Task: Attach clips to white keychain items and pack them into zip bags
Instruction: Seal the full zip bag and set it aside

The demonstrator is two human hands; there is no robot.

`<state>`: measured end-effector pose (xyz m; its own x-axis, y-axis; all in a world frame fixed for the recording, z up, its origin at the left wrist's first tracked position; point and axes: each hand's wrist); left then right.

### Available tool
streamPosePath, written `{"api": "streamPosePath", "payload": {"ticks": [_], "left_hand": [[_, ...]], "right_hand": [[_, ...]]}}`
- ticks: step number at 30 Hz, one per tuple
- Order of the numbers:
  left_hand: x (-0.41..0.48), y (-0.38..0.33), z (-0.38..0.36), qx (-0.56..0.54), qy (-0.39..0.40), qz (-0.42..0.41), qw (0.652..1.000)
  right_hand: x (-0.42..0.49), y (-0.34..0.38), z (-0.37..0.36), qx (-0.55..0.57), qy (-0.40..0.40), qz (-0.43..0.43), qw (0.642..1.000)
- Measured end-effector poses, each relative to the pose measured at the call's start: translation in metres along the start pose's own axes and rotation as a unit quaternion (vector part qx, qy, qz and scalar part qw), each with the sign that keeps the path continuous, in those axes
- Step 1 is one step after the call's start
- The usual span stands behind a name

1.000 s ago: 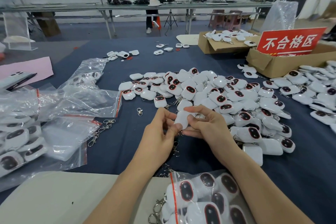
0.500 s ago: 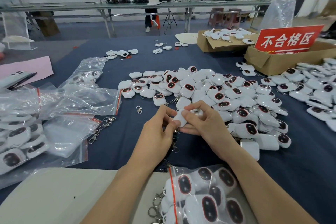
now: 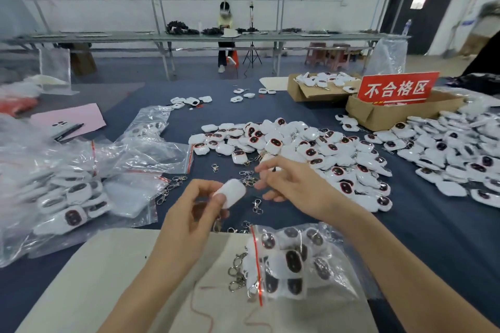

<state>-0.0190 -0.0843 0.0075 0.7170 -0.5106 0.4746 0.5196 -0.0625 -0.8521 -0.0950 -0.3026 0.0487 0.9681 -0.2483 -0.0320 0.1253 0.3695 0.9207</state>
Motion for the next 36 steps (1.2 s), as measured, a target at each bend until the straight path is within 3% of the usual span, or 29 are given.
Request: {"api": "streamPosePath", "payload": {"ticks": [3,5,9,18,27,30,33,36], "left_hand": [[-0.040,0.006,0.015,0.013,0.023,0.046,0.999],[-0.058,0.008,0.016,0.051,0.043,0.007,0.998],[-0.070,0.004,0.003,0.104,0.081,-0.051,0.990],[-0.052,-0.014,-0.029,0.070,0.076,-0.006,0.995],[-0.059,-0.021,-0.031,-0.035,0.151,0.042,0.987],[-0.067,-0.018,-0.023,-0.049,0.125,0.060,0.989],[-0.074,-0.018,-0.015,-0.111,0.041,0.134,0.984],[-0.078,-0.024,-0.015,-0.042,0.028,0.131,0.990]], "right_hand": [[-0.017,-0.004,0.001,-0.133,0.024,-0.017,0.991],[-0.024,-0.008,-0.002,-0.224,0.037,-0.031,0.973],[-0.029,-0.011,-0.013,-0.276,0.092,-0.054,0.955],[-0.032,-0.008,-0.017,-0.245,0.083,-0.061,0.964],[-0.031,-0.015,-0.010,-0.233,0.090,-0.049,0.967],[-0.033,-0.017,-0.005,-0.220,0.097,-0.056,0.969],[-0.033,-0.018,-0.005,-0.227,0.108,-0.059,0.966],[-0.032,-0.017,-0.010,-0.243,0.096,-0.064,0.963]]}}
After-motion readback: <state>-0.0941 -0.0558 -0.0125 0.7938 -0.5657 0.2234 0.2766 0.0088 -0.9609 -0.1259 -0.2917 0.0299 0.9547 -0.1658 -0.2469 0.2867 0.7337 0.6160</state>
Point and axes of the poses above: each hand's wrist, its own x-axis towards the middle knuckle, its own z-axis out of the back of the hand, y = z × x, and after that the axes turned 6 degrees about -z, right-handed
